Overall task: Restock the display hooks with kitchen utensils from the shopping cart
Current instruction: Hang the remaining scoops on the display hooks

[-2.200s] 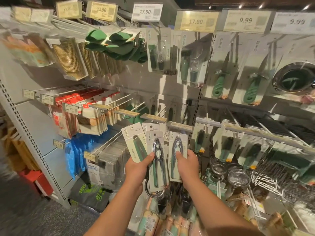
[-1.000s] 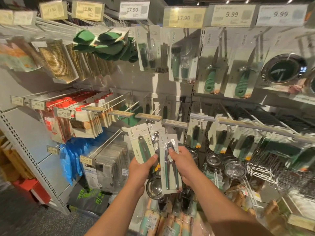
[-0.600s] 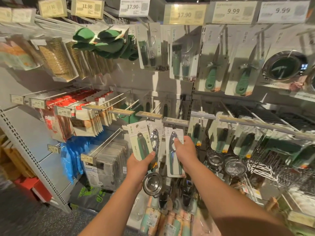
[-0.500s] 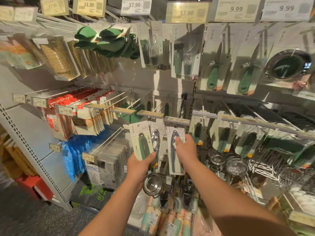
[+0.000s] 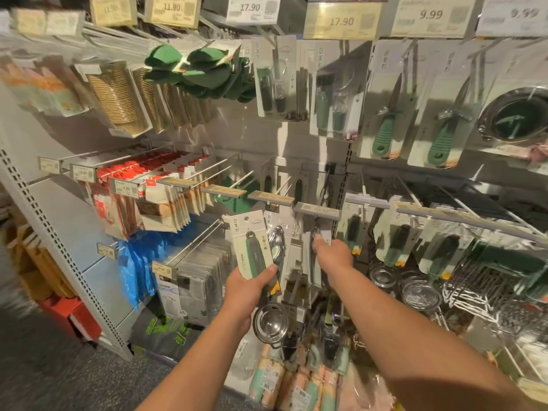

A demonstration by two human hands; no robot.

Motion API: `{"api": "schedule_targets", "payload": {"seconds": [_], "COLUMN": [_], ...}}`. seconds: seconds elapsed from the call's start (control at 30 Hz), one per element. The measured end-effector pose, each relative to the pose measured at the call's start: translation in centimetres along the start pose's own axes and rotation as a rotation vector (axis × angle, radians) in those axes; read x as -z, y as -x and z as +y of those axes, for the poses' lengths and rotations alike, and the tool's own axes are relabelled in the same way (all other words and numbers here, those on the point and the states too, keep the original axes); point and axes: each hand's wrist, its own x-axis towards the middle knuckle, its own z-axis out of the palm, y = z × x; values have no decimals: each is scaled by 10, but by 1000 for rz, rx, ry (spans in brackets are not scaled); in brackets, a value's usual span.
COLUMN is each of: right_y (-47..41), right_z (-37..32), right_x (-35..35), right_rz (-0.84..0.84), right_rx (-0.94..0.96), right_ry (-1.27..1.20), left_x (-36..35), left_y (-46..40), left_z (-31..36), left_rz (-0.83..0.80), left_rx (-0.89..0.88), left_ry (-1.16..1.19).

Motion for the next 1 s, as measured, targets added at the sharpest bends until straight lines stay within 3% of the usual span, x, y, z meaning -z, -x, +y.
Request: {"api": "schedule_targets", "payload": {"seconds": [0.23, 0.47, 0.7, 1.0], "right_y": [-3, 24, 29, 33], "right_z": [24, 17, 25, 33], "right_x": [7, -5, -1, 6], "right_rz": [-69, -359, -296, -151], "right_rx": [-79, 26, 172, 181], "right_ry": [-82, -142, -165, -193], "left_x": [-5, -19, -25, -36], "left_y": [-2, 3, 13, 16], "left_z": [-7, -8, -10, -12], "left_rz": [-37, -103, -172, -140], "left_rx": [101, 104, 168, 138], "left_ry": [51, 11, 55, -70]}}
